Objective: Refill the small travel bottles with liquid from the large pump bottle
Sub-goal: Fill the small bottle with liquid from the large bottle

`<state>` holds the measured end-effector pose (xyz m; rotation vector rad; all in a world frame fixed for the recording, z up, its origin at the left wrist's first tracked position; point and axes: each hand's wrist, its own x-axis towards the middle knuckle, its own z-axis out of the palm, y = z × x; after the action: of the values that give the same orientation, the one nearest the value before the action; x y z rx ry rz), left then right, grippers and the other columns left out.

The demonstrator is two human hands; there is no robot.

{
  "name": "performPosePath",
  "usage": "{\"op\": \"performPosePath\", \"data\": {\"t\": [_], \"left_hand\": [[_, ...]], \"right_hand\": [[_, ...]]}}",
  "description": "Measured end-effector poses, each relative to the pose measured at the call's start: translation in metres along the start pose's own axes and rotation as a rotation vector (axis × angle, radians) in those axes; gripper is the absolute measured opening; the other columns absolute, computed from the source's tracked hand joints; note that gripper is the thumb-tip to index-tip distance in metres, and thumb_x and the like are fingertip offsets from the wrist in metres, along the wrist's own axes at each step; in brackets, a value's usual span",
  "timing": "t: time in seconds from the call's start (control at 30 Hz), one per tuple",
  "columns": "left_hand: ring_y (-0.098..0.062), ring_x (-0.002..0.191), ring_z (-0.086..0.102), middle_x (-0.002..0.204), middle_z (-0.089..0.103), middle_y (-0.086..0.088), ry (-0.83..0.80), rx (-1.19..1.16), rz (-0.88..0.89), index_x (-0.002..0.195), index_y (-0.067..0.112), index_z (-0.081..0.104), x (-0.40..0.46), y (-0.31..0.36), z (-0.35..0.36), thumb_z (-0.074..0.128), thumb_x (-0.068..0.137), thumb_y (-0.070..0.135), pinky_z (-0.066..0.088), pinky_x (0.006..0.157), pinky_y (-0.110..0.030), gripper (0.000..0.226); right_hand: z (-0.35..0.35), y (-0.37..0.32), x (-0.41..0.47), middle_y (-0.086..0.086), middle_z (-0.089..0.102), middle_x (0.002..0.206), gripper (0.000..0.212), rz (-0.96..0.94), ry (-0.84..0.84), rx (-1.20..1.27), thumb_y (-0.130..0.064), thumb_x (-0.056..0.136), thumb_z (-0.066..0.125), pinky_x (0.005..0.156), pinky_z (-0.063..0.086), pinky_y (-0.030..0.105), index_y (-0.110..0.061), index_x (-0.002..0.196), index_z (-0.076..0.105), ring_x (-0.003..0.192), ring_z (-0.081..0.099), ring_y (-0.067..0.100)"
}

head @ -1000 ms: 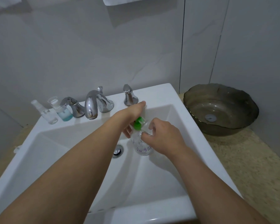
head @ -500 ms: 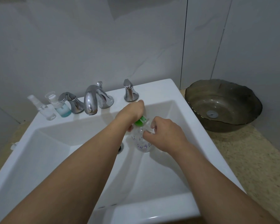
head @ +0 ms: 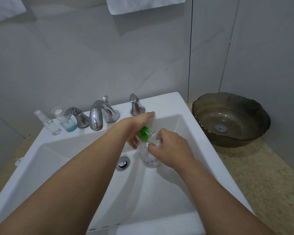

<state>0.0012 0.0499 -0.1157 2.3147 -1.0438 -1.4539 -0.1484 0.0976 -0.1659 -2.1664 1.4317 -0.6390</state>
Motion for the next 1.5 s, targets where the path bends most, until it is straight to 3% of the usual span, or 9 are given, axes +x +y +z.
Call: {"op": "performPosePath", "data": {"t": [0.1,0.27,0.47,0.9,1.0,1.13,1.3,1.5], "left_hand": [[-0.039,0.088,0.068,0.109,0.068,-0.019,0.039,0.007,0.011,0.118,0.005,0.061,0.002,0.000,0.002,0.036,0.094,0.073,0.055,0.076,-0.044,0.077],[-0.039,0.080,0.065,0.093,0.065,-0.019,0.159,0.014,0.058,0.093,0.008,0.055,0.003,0.000,0.013,0.032,0.100,0.056,0.055,0.071,-0.042,0.054],[-0.036,0.073,0.058,0.088,0.058,-0.024,0.299,-0.058,0.125,0.092,0.003,0.054,0.013,-0.004,0.022,0.018,0.102,0.041,0.049,0.075,-0.041,0.054],[-0.035,0.077,0.056,0.089,0.059,-0.023,0.285,-0.114,0.134,0.089,0.006,0.057,0.014,-0.005,0.023,0.024,0.096,0.035,0.048,0.074,-0.043,0.044],[-0.040,0.082,0.062,0.099,0.064,-0.024,0.256,-0.080,0.083,0.100,0.001,0.058,0.013,-0.002,0.024,0.024,0.097,0.034,0.053,0.081,-0.047,0.048],[-0.041,0.092,0.067,0.103,0.069,-0.020,0.161,-0.018,0.033,0.106,0.002,0.063,0.007,-0.001,0.013,0.027,0.098,0.050,0.054,0.094,-0.049,0.061],[-0.047,0.112,0.062,0.125,0.064,-0.019,-0.016,-0.078,-0.019,0.125,0.005,0.057,0.003,-0.001,0.000,0.030,0.096,0.073,0.045,0.104,-0.057,0.080],[-0.041,0.089,0.068,0.104,0.070,-0.019,0.124,-0.021,0.040,0.109,0.004,0.063,0.010,-0.002,0.010,0.030,0.097,0.058,0.055,0.082,-0.047,0.064]], "right_hand": [[-0.001,0.000,0.000,-0.009,0.059,0.094,0.036,0.000,0.003,0.013,-0.051,0.082,0.058,0.071,0.038,0.030,-0.022,0.102,0.053,0.083,0.053,0.016],[-0.001,0.001,0.000,-0.006,0.060,0.092,0.034,0.014,-0.023,0.004,-0.051,0.081,0.059,0.068,0.039,0.031,-0.021,0.097,0.052,0.083,0.056,0.020],[0.000,0.002,-0.002,-0.005,0.056,0.086,0.033,0.031,-0.058,-0.035,-0.049,0.081,0.059,0.066,0.039,0.032,-0.019,0.093,0.051,0.079,0.054,0.023],[0.001,0.003,0.000,-0.007,0.059,0.092,0.033,0.036,-0.066,-0.030,-0.050,0.080,0.059,0.068,0.038,0.030,-0.024,0.097,0.051,0.081,0.053,0.019],[0.000,0.003,0.000,-0.007,0.059,0.089,0.035,0.030,-0.063,-0.023,-0.050,0.080,0.060,0.067,0.040,0.031,-0.021,0.098,0.053,0.082,0.056,0.020],[-0.001,0.002,0.000,-0.008,0.059,0.091,0.037,0.010,-0.016,-0.012,-0.051,0.080,0.059,0.068,0.038,0.030,-0.022,0.101,0.054,0.082,0.056,0.019],[-0.001,0.001,0.001,-0.009,0.057,0.092,0.037,-0.014,0.020,0.001,-0.051,0.081,0.059,0.068,0.037,0.029,-0.022,0.103,0.054,0.082,0.053,0.017],[-0.001,0.002,0.000,-0.010,0.058,0.092,0.035,0.002,0.000,0.019,-0.051,0.081,0.059,0.069,0.036,0.029,-0.022,0.101,0.053,0.083,0.053,0.017]]}}
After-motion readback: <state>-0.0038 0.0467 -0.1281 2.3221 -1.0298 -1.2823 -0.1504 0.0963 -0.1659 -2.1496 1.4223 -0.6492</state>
